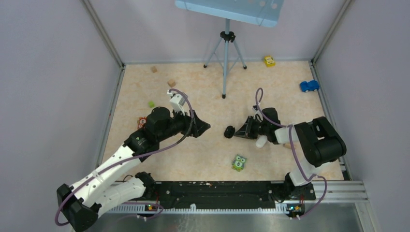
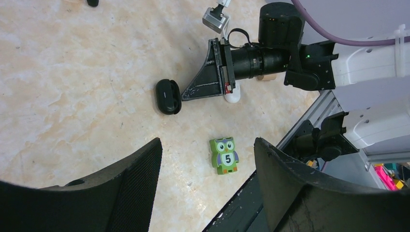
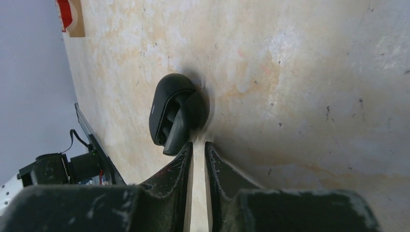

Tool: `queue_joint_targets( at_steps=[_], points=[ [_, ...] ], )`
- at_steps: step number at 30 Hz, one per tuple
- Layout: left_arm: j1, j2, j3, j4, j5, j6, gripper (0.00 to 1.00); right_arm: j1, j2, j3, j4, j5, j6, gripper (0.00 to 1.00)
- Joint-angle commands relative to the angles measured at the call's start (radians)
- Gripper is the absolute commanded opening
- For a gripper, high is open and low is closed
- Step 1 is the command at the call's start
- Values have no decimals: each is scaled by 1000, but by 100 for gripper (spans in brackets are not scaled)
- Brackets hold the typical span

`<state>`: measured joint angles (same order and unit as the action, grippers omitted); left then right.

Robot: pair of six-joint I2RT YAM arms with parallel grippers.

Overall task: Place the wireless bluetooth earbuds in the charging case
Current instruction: Place the charging case with the earbuds at the center of the board, then pick up the charging case with earbuds from the center of the board.

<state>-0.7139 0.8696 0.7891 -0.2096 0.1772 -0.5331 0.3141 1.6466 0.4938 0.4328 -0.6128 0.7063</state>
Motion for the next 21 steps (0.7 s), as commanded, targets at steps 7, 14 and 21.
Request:
queue_joint_targets(
  at_steps=[7,14,21],
  points=[
    [4,24,-9,79,31,-17,74,12,-144,-33,94,19,85,51],
    [5,32,-3,85,41,-19,74,33,-72,-43,182,20,155,49],
    [5,31,1,76,38,-14,74,38,-8,-67,235,36,180,38]
  ],
)
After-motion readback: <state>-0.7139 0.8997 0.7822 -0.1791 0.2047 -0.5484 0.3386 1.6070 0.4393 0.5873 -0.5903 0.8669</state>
